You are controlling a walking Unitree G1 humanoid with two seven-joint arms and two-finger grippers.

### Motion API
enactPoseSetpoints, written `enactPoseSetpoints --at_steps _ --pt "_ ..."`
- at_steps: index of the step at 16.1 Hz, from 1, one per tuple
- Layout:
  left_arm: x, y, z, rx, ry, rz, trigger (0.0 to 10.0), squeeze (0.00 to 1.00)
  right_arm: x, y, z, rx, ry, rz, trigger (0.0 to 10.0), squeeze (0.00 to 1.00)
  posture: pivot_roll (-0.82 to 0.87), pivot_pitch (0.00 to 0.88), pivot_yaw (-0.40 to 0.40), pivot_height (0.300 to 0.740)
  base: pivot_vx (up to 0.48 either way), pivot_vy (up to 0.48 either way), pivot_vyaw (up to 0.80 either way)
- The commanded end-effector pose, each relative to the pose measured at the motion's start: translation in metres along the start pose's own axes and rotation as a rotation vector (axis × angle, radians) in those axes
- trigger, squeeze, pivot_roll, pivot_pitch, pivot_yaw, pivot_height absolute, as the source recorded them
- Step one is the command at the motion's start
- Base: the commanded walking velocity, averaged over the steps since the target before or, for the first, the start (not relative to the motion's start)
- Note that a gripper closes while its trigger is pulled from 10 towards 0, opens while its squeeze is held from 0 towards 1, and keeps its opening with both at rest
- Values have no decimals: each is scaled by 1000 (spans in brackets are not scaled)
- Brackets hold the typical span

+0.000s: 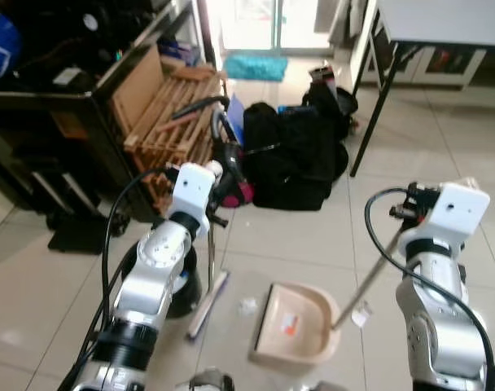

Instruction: Sweep floor

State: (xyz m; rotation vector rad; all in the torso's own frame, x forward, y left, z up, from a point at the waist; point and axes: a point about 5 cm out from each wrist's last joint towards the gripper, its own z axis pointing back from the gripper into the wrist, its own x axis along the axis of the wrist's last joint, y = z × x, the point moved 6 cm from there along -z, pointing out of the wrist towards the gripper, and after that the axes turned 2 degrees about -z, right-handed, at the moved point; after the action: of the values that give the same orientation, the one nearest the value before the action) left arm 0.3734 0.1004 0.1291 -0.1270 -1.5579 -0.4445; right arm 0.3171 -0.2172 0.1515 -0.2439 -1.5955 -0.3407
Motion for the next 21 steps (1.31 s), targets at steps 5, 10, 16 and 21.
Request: enactPoseSetpoints --at_steps 5,10,16,21 --pt "5 -12 -8 -12 -61 -28 10000 0 14 12 -10 14 -83 12 10000 0 -30 238 47 740 0 0 0" --pt "28 -10 -27 29 -160 -126 10000 0 13 23 -27 -17 -131 77 10000 0 -18 343 83 740 0 0 0" --pt "45 -23 -43 -51 -221 -142 10000 0 10 41 -45 -42 -166 66 10000 0 30 406 82 740 0 0 0" --pt "37 -32 -53 -92 -195 -191 10000 0 -9 57 -39 -18 -152 56 10000 0 39 411 89 740 0 0 0"
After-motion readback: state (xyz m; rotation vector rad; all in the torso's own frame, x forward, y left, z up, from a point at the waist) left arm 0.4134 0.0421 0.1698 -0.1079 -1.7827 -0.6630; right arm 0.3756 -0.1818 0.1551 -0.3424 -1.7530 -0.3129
